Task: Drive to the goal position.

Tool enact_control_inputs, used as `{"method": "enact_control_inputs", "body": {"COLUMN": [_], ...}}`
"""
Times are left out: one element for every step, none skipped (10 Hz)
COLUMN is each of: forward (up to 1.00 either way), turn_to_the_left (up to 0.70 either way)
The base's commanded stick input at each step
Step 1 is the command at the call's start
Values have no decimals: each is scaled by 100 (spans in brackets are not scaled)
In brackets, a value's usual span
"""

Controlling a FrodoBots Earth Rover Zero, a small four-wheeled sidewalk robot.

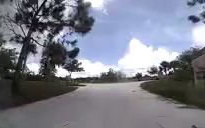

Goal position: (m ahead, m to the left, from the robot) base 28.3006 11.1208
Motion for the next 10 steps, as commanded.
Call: {"method": "enact_control_inputs", "body": {"forward": [85,85,85,85,85,85,85,85,85,85], "turn_to_the_left": [0,0,0,0,0,0,0,0,0,0]}}
